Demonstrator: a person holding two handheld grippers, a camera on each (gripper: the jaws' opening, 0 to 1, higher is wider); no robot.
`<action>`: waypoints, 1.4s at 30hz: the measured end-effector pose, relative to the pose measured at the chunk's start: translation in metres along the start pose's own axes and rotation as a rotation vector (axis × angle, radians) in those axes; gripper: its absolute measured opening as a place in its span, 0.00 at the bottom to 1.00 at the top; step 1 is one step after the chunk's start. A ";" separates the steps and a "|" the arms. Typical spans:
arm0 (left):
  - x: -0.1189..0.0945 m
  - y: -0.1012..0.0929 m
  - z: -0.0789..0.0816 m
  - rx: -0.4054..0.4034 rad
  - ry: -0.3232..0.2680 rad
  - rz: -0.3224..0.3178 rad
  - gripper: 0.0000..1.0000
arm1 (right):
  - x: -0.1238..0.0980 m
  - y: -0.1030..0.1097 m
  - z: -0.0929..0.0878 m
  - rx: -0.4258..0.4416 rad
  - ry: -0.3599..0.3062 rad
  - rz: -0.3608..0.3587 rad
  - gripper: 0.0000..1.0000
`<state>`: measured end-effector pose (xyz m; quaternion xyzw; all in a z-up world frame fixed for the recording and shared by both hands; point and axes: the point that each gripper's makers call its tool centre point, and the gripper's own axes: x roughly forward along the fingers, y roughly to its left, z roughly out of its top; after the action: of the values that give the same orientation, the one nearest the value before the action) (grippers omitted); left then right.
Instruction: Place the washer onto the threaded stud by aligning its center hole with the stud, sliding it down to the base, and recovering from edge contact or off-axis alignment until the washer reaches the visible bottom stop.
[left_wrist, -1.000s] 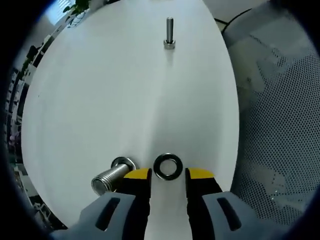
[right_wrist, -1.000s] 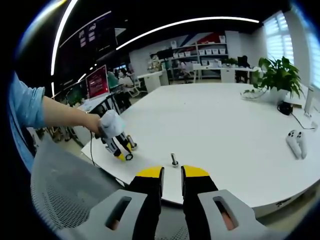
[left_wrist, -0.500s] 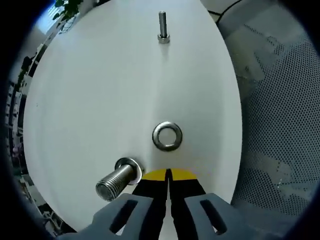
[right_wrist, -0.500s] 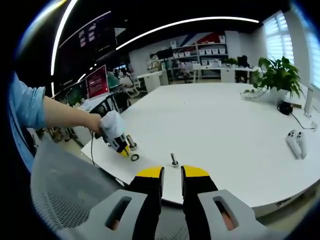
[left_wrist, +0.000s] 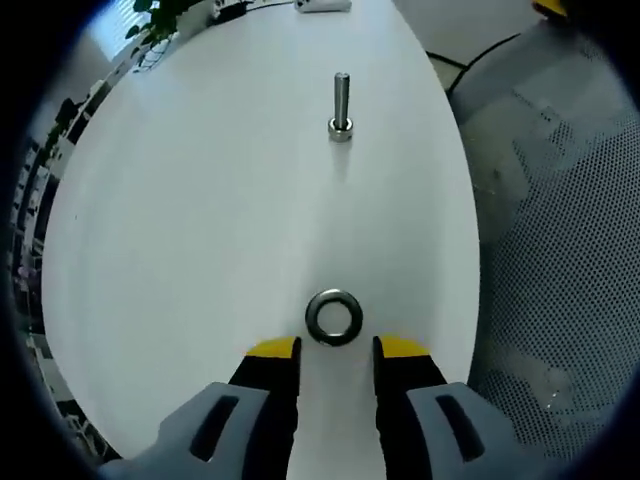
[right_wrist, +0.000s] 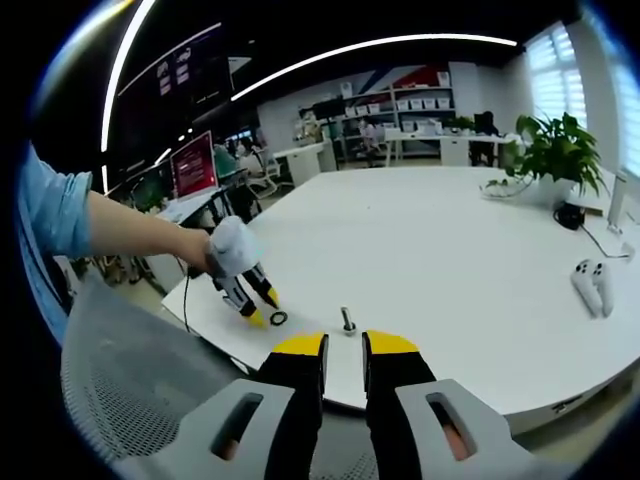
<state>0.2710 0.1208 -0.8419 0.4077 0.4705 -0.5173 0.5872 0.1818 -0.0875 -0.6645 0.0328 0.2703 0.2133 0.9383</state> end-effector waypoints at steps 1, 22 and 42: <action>-0.001 0.002 0.003 0.010 -0.003 0.012 0.26 | 0.000 0.000 0.000 0.001 -0.001 0.000 0.16; -0.003 -0.006 0.011 0.100 0.035 0.063 0.19 | 0.000 0.000 0.000 0.001 0.004 -0.001 0.16; -0.086 0.043 -0.016 -0.106 -0.072 0.207 0.19 | 0.000 0.000 0.000 0.000 -0.001 0.000 0.16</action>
<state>0.3094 0.1612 -0.7620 0.4034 0.4313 -0.4426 0.6748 0.1822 -0.0875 -0.6646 0.0329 0.2698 0.2132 0.9384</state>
